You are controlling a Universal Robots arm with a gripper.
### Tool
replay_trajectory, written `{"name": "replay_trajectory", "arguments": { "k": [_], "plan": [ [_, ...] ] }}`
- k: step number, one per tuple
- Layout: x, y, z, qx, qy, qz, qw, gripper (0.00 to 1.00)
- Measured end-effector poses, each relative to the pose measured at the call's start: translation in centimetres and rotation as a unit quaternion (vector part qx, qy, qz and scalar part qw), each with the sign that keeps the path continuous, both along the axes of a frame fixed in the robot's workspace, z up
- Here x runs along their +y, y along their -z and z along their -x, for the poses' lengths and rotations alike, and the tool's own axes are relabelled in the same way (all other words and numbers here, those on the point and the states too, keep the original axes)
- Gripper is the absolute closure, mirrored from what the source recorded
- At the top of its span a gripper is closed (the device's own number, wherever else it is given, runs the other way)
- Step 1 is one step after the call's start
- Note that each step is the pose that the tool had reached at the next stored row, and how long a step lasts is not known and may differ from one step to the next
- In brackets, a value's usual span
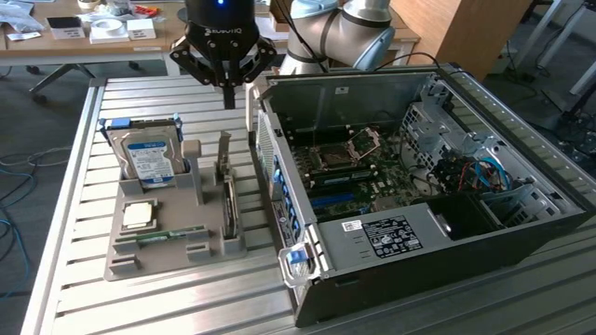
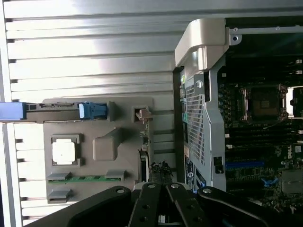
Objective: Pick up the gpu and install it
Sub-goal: 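Reach for the gpu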
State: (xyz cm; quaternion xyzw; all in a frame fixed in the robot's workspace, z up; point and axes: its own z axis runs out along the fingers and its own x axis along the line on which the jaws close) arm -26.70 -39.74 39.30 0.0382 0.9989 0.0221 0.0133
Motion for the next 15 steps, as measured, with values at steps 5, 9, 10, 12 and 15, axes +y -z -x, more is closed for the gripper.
{"name": "replay_trajectory", "arguments": {
  "k": [5,9,10,12,15],
  "plan": [
    [-0.38,0.0,0.2,0.0,0.0,0.0,1.0,0.89],
    [-1.19,0.0,0.3,0.0,0.0,0.0,1.0,0.89],
    [-1.44,0.0,0.4,0.0,0.0,0.0,1.0,0.89],
    [-1.94,0.0,0.5,0.0001,0.0,0.0,1.0,0.89],
    [-2.73,0.0,0.6,0.0,0.0,0.0,1.0,0.89]
  ]
}}
